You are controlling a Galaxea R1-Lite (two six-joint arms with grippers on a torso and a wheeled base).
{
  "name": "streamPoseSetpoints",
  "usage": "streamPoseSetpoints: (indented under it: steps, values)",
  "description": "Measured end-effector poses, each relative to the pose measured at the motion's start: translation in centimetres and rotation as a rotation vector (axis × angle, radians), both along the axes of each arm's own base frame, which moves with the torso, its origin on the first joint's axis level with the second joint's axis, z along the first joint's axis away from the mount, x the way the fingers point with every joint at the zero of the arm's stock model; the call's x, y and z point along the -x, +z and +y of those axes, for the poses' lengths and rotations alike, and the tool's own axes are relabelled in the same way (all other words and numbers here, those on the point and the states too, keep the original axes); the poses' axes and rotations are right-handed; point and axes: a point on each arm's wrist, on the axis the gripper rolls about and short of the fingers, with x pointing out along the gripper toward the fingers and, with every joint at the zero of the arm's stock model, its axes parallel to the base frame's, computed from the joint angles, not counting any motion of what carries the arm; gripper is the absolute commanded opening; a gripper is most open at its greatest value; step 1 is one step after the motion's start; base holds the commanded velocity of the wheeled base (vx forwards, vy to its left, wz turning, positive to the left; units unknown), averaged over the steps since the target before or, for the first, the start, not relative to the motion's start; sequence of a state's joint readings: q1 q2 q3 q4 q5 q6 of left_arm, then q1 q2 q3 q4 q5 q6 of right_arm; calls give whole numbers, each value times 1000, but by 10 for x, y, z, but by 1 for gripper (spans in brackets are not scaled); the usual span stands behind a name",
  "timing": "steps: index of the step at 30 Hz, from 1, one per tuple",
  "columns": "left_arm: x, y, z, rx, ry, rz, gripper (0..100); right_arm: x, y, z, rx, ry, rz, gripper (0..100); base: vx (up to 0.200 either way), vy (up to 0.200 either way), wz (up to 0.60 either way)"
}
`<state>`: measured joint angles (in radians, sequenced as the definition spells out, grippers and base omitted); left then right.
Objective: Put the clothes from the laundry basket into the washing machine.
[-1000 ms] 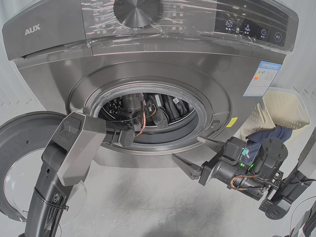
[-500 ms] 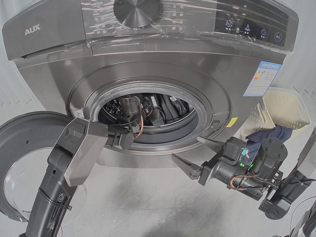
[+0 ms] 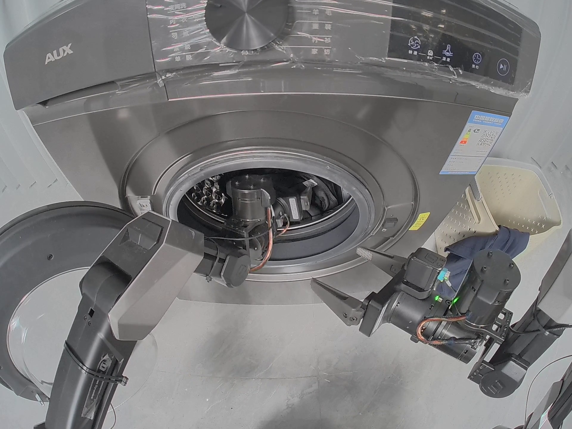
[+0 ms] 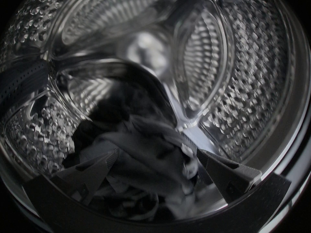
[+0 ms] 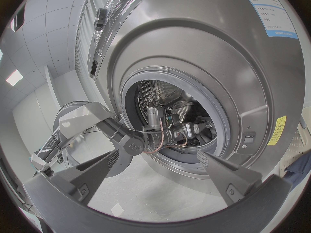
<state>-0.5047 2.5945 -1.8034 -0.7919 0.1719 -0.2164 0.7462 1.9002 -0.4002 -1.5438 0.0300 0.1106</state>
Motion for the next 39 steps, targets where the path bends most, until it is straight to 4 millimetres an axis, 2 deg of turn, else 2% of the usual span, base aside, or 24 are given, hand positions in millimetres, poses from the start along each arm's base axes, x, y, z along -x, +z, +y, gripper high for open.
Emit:
streamPoseSetpoints:
  steps: [4, 11, 16, 20, 32, 39]
  values:
    - [12, -12, 3, -65, -29, 59, 100, 0, 0, 0, 0, 0, 0, 100, 0, 0, 0]
    - [36, -15, 3, -104, -65, 72, 100, 0, 0, 0, 0, 0, 0, 100, 0, 0, 0]
    - [66, -20, -2, -133, -107, 77, 100, 1, 0, -1, 1, -1, 1, 100, 0, 0, 0]
    - [99, -21, -1, -160, -152, 85, 100, 2, 0, -4, 4, -5, 4, 100, 0, 0, 0]
    - [221, 22, 18, -199, -318, 77, 100, 17, -6, -25, 46, -25, 47, 100, 0, 0, 0]
    - [265, 42, 40, -170, -357, 23, 100, 33, -9, -48, 76, -55, 78, 100, 0, 0, 0]
